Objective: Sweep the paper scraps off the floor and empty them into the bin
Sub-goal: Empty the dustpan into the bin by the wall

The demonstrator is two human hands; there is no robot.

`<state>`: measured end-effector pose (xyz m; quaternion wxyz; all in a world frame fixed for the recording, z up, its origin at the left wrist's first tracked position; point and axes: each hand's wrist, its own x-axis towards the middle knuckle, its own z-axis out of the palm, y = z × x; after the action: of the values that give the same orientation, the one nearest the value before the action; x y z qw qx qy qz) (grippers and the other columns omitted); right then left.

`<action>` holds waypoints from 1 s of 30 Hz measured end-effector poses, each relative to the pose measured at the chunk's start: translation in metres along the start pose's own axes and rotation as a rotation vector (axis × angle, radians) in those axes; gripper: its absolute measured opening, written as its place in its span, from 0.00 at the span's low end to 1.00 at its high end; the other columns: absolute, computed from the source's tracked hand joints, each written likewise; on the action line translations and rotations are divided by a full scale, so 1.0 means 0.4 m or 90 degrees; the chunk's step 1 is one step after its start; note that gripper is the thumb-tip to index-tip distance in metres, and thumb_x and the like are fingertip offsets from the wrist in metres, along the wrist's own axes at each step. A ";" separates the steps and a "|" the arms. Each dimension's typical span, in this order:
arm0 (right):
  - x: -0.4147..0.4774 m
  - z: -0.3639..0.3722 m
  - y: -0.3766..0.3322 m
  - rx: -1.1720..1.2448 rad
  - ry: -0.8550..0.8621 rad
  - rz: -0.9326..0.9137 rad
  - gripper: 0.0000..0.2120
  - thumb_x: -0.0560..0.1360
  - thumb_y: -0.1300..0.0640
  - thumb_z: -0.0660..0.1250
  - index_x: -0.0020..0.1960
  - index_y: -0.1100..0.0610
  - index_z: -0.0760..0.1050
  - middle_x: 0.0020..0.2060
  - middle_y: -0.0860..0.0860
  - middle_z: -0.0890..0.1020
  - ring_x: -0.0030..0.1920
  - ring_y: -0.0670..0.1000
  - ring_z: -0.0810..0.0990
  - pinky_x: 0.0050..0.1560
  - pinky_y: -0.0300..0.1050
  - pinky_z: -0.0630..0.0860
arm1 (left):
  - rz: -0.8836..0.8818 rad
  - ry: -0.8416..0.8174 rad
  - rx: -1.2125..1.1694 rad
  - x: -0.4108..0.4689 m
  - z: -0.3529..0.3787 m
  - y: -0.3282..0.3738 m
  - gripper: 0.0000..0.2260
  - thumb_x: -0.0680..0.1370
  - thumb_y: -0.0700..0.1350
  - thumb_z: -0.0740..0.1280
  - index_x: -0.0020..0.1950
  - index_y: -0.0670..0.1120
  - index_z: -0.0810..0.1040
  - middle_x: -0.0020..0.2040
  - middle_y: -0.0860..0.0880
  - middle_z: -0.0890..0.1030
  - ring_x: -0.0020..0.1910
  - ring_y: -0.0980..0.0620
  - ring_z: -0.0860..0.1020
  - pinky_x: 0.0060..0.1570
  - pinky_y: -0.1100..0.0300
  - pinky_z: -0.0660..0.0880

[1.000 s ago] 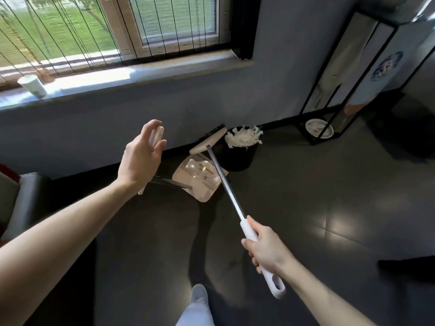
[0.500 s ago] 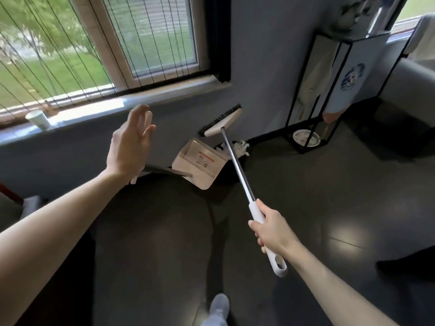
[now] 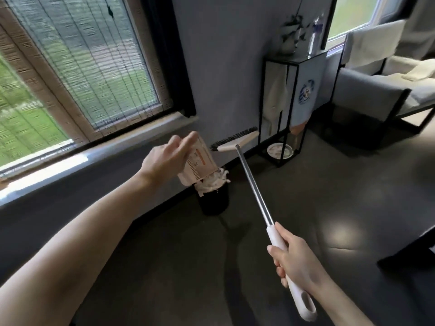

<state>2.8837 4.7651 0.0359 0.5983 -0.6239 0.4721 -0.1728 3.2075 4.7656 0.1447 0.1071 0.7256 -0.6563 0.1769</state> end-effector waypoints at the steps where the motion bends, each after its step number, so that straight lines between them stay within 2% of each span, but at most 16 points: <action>1: 0.006 -0.005 -0.002 0.010 0.009 0.008 0.32 0.78 0.63 0.61 0.77 0.46 0.55 0.28 0.51 0.73 0.24 0.47 0.71 0.25 0.42 0.72 | 0.024 -0.035 0.038 0.019 0.024 0.003 0.22 0.82 0.46 0.60 0.75 0.53 0.59 0.57 0.39 0.76 0.42 0.34 0.80 0.34 0.43 0.77; 3: 0.017 -0.014 -0.002 0.025 0.026 0.024 0.32 0.78 0.64 0.61 0.77 0.46 0.55 0.28 0.51 0.72 0.24 0.46 0.71 0.24 0.41 0.71 | 0.142 -0.083 0.092 0.045 0.065 0.021 0.26 0.77 0.41 0.69 0.74 0.45 0.68 0.53 0.37 0.78 0.35 0.36 0.81 0.26 0.49 0.76; 4: 0.023 -0.019 -0.001 0.029 0.035 0.030 0.32 0.78 0.64 0.61 0.77 0.46 0.55 0.28 0.51 0.72 0.24 0.47 0.70 0.24 0.41 0.71 | 0.213 -0.089 0.102 0.052 0.088 0.032 0.29 0.70 0.37 0.76 0.69 0.40 0.73 0.46 0.36 0.78 0.29 0.38 0.80 0.20 0.51 0.73; 6: 0.033 -0.031 0.000 0.034 0.052 0.038 0.32 0.78 0.64 0.61 0.77 0.46 0.55 0.28 0.51 0.71 0.24 0.47 0.70 0.24 0.42 0.71 | 0.302 -0.101 0.114 0.061 0.141 0.049 0.32 0.60 0.34 0.80 0.63 0.38 0.78 0.38 0.36 0.77 0.21 0.40 0.77 0.14 0.55 0.69; 7: 0.038 -0.037 0.000 0.034 0.057 0.043 0.32 0.78 0.64 0.61 0.77 0.46 0.55 0.27 0.51 0.71 0.24 0.47 0.70 0.24 0.42 0.71 | 0.311 -0.128 0.124 0.069 0.163 0.057 0.32 0.61 0.36 0.80 0.65 0.40 0.77 0.38 0.37 0.77 0.22 0.41 0.77 0.15 0.56 0.70; 9: 0.047 -0.048 0.001 0.037 0.069 0.053 0.33 0.78 0.65 0.60 0.77 0.46 0.55 0.26 0.50 0.71 0.23 0.47 0.69 0.23 0.41 0.71 | 0.285 -0.183 0.172 0.089 0.205 0.066 0.32 0.71 0.41 0.74 0.73 0.46 0.69 0.46 0.39 0.78 0.29 0.41 0.80 0.23 0.54 0.75; 12: 0.059 -0.060 0.003 0.056 0.085 0.067 0.32 0.78 0.64 0.60 0.77 0.45 0.55 0.25 0.49 0.71 0.23 0.47 0.69 0.23 0.40 0.70 | 0.336 -0.167 0.211 0.107 0.226 0.067 0.31 0.72 0.41 0.73 0.74 0.48 0.68 0.46 0.40 0.78 0.30 0.43 0.81 0.25 0.56 0.76; 15: 0.062 -0.066 0.004 0.073 0.091 0.080 0.32 0.78 0.64 0.60 0.77 0.46 0.54 0.24 0.48 0.71 0.23 0.46 0.69 0.23 0.40 0.71 | 0.317 -0.254 0.222 0.108 0.247 0.061 0.31 0.81 0.38 0.57 0.79 0.54 0.49 0.58 0.42 0.73 0.46 0.42 0.82 0.42 0.50 0.79; 17: 0.061 -0.068 0.006 0.081 0.092 0.083 0.32 0.78 0.64 0.61 0.77 0.46 0.54 0.23 0.47 0.71 0.23 0.46 0.69 0.23 0.41 0.71 | 0.331 -0.259 0.247 0.109 0.248 0.057 0.31 0.82 0.40 0.57 0.79 0.55 0.43 0.58 0.43 0.73 0.47 0.44 0.81 0.43 0.52 0.79; 20: 0.058 -0.066 0.006 0.086 0.094 0.087 0.32 0.78 0.64 0.61 0.78 0.47 0.55 0.24 0.47 0.71 0.23 0.46 0.69 0.23 0.40 0.71 | 0.311 -0.231 0.185 0.127 0.214 0.045 0.34 0.78 0.42 0.67 0.79 0.51 0.52 0.55 0.39 0.75 0.42 0.40 0.82 0.37 0.51 0.80; 23: 0.054 -0.056 0.006 0.097 0.097 0.088 0.32 0.78 0.64 0.61 0.77 0.47 0.55 0.25 0.48 0.72 0.23 0.46 0.69 0.24 0.39 0.71 | 0.358 -0.175 0.222 0.153 0.190 0.020 0.33 0.72 0.34 0.72 0.75 0.45 0.66 0.49 0.39 0.78 0.35 0.42 0.82 0.29 0.54 0.79; 24: 0.053 -0.052 0.006 0.100 0.096 0.087 0.32 0.78 0.64 0.61 0.77 0.47 0.55 0.24 0.47 0.72 0.23 0.46 0.70 0.24 0.39 0.71 | 0.339 -0.183 0.218 0.161 0.185 0.010 0.31 0.74 0.34 0.71 0.75 0.45 0.66 0.49 0.39 0.77 0.35 0.41 0.82 0.29 0.52 0.80; 26: 0.051 -0.041 0.005 0.102 0.094 0.085 0.32 0.78 0.64 0.61 0.78 0.47 0.55 0.24 0.47 0.72 0.23 0.45 0.70 0.24 0.39 0.71 | 0.252 -0.236 0.245 0.174 0.184 -0.008 0.27 0.81 0.42 0.63 0.78 0.50 0.57 0.53 0.42 0.74 0.41 0.41 0.82 0.37 0.49 0.80; 30: 0.047 -0.022 0.008 0.092 0.096 0.087 0.31 0.79 0.62 0.61 0.77 0.48 0.55 0.26 0.47 0.74 0.23 0.44 0.71 0.24 0.39 0.72 | 0.139 -0.221 0.183 0.200 0.186 -0.035 0.23 0.81 0.53 0.60 0.74 0.52 0.59 0.55 0.42 0.74 0.45 0.37 0.81 0.41 0.45 0.77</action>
<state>2.8849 4.7453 0.0283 0.6151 -0.5305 0.5437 -0.2115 3.2362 4.6653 0.1093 -0.1312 0.6777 -0.7075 0.1514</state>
